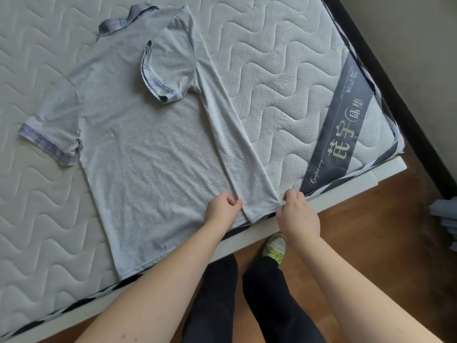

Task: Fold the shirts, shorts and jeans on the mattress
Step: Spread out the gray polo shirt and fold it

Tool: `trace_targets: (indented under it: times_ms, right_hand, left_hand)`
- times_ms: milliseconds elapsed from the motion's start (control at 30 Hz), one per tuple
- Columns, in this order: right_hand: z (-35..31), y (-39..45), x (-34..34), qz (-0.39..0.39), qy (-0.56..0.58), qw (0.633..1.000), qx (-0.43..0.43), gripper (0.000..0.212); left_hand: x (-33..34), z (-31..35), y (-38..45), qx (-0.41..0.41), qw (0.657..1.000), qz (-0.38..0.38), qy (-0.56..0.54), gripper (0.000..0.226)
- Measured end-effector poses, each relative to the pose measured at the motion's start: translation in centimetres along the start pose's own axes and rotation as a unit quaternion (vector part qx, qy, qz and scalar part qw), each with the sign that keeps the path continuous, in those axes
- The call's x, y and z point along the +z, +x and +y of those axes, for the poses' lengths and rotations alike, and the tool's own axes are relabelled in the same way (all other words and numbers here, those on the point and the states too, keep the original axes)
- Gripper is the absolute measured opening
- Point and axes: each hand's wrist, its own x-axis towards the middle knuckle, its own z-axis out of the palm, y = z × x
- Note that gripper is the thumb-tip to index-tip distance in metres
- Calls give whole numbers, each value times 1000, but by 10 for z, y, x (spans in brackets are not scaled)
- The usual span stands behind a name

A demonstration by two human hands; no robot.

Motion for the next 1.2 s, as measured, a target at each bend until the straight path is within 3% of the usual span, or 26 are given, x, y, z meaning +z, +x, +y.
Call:
trace_targets:
  times_ms: [167,333,533,633,767,833,967,1067,1200]
  right_hand:
    - [-37,18,-11,40,56,996,-55,28]
    - [-84,30,-27,-36,121,987,-97,45]
    - [-124,41,-52,-80,156,979,-105,58]
    - [-142,58,-50,-92,186,972,-108,60]
    - [-159,91,-38,-113,248,957,-102,61]
    - [-164,107,-36,-125,277,947,-100,62]
    - [-176,135,-39,-142,323,931,-95,65]
    - [-185,152,-43,-151,336,924,-101,65]
    - [-194,170,-48,-162,342,921,-95,56]
  left_hand:
    - [-29,-9,26,8,995,29,-93,30]
    - [-82,-13,52,7,976,51,-211,21]
    - [-153,1,86,16,959,88,-270,13]
    - [-178,11,116,30,955,112,-275,8]
    - [-218,36,170,22,943,161,-290,37]
    - [-237,53,194,4,926,130,-353,46]
    - [-258,90,227,-28,897,42,-438,43]
    - [-263,105,243,-57,911,85,-400,40]
    - [-278,107,252,-7,904,143,-403,26]
